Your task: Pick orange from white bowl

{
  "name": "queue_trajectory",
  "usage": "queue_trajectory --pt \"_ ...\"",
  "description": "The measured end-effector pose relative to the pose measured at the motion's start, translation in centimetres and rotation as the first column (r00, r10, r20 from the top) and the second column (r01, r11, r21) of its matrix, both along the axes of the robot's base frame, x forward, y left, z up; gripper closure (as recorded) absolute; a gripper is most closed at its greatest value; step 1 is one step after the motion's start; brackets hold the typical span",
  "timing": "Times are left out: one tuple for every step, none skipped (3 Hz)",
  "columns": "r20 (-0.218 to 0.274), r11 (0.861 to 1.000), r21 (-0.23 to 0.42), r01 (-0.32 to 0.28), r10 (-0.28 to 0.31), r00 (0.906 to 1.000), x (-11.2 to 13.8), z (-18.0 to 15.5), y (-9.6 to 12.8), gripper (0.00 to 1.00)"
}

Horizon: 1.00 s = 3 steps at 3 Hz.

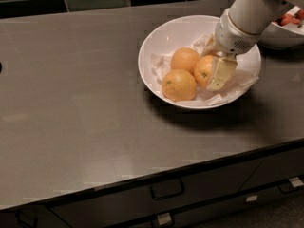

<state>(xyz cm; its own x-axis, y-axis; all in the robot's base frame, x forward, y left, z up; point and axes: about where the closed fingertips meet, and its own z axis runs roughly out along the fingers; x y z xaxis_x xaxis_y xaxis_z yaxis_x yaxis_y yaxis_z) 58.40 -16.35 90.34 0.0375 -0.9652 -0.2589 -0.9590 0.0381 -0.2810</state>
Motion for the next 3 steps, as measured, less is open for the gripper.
queue_trajectory --pt "0.054 1.000 -0.011 0.003 -0.002 0.9985 -0.5 2.0 0.2 1.00" --pt "0.124 1.000 -0.025 0.014 -0.011 0.9922 -1.4 4.4 0.3 1.00" --pt "0.186 0.999 -0.035 0.027 -0.020 0.9824 -2.2 6.5 0.3 1.00"
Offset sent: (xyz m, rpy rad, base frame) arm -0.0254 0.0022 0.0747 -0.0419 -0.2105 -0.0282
